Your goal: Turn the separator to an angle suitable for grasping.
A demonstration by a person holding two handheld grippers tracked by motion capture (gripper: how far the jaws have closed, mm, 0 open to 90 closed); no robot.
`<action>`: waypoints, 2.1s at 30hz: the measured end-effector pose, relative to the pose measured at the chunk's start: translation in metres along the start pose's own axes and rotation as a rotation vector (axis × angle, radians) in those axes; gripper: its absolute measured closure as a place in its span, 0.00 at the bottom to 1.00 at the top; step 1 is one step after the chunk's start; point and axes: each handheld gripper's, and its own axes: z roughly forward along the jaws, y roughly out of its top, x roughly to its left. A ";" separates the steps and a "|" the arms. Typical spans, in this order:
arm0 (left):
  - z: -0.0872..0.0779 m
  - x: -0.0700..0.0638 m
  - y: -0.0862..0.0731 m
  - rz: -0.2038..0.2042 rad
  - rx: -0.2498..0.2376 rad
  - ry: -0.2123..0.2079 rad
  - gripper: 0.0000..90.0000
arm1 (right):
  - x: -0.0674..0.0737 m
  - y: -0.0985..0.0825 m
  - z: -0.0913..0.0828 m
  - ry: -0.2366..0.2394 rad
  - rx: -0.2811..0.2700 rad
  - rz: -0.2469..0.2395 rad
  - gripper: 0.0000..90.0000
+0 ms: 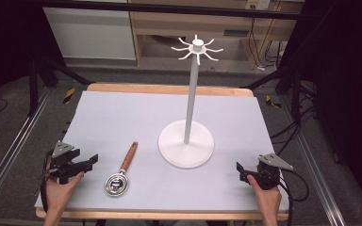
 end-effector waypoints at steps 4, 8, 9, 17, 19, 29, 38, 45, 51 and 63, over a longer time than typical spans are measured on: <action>-0.004 -0.006 0.003 0.011 0.001 -0.010 0.29 | 0.001 0.002 -0.002 0.021 0.010 0.021 0.07; -0.008 -0.014 0.009 0.016 -0.013 -0.042 0.32 | 0.003 0.004 -0.004 0.024 0.028 -0.002 0.08; -0.009 -0.017 0.011 0.020 -0.013 -0.046 0.32 | 0.003 0.005 -0.005 0.029 0.030 -0.001 0.08; -0.010 -0.036 0.020 0.065 0.009 -0.071 0.33 | 0.005 0.006 -0.004 0.033 0.033 -0.007 0.08; -0.009 -0.040 0.023 0.070 0.008 -0.072 0.33 | 0.006 0.008 -0.005 0.038 0.032 0.001 0.08; -0.002 -0.054 0.033 0.101 0.038 -0.090 0.33 | 0.005 0.009 -0.003 0.026 0.043 -0.010 0.08; 0.005 -0.067 0.038 0.141 0.079 -0.090 0.39 | 0.005 0.008 -0.001 0.024 0.064 -0.012 0.08; 0.022 -0.084 0.040 0.178 0.150 -0.112 0.45 | 0.006 0.008 0.000 0.030 0.077 -0.017 0.08; 0.032 -0.094 0.040 0.210 0.193 -0.105 0.50 | 0.006 0.009 0.000 0.030 0.082 -0.016 0.08; 0.050 -0.099 0.028 0.211 0.300 -0.113 0.61 | 0.007 0.008 0.001 0.035 0.103 -0.032 0.09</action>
